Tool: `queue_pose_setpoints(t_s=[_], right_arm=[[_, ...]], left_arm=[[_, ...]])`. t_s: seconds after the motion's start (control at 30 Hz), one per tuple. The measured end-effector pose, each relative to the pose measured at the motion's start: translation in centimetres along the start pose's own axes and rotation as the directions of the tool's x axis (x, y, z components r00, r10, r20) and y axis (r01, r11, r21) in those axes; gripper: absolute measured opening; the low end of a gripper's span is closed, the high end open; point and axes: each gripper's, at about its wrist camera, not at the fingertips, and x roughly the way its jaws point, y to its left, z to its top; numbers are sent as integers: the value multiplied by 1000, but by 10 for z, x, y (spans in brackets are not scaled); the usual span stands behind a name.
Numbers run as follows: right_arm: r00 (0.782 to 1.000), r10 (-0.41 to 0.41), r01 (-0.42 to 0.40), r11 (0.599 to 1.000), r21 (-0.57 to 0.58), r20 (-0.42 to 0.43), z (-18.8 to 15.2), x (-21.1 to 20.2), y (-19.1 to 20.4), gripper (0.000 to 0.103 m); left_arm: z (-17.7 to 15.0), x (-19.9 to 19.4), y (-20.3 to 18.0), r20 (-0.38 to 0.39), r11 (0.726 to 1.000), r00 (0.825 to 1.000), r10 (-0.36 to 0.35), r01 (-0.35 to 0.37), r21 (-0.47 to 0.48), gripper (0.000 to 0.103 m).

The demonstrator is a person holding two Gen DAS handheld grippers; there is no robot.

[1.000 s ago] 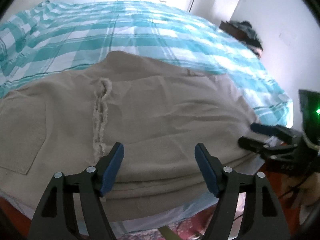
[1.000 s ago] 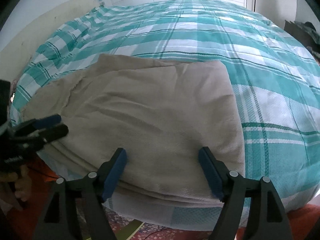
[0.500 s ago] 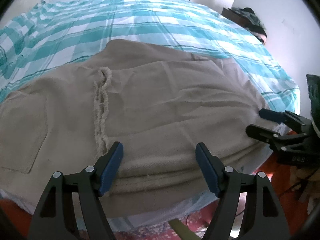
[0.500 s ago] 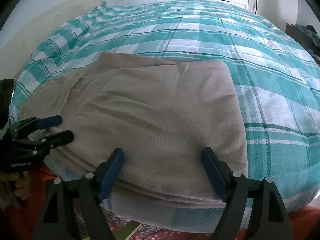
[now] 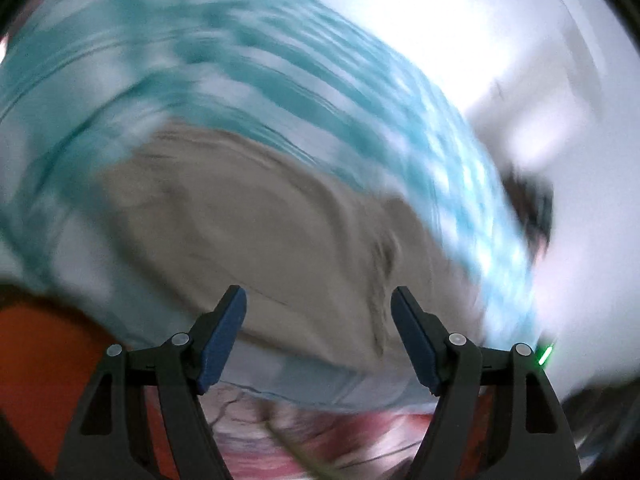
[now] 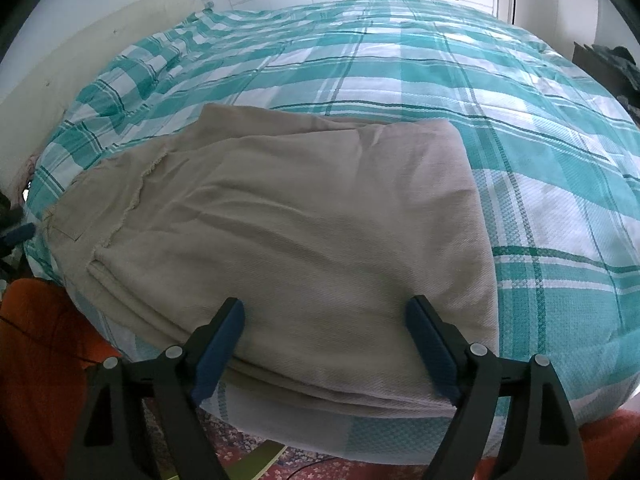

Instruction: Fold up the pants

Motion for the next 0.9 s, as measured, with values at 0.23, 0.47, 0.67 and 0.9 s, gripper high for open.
queue_pose_setpoints(t_s=[0.23, 0.47, 0.67, 0.9], right_arm=[[1000, 5, -5, 1000, 11, 2, 0, 0, -1, 84], [1000, 1, -1, 1000, 6, 5, 0, 0, -1, 85], [1000, 0, 0, 1000, 4, 7, 0, 0, -1, 86], [1000, 2, -2, 1000, 1, 11, 0, 0, -2, 86]], left_arm=[[12, -7, 89, 37, 954, 999, -19, 29, -297, 73], [13, 37, 105, 64, 933, 998, -13, 35, -358, 70], [15, 47, 108, 94, 946, 995, 18, 13, -324, 23], [11, 47, 114, 90, 938, 995, 33, 1, -346, 33]])
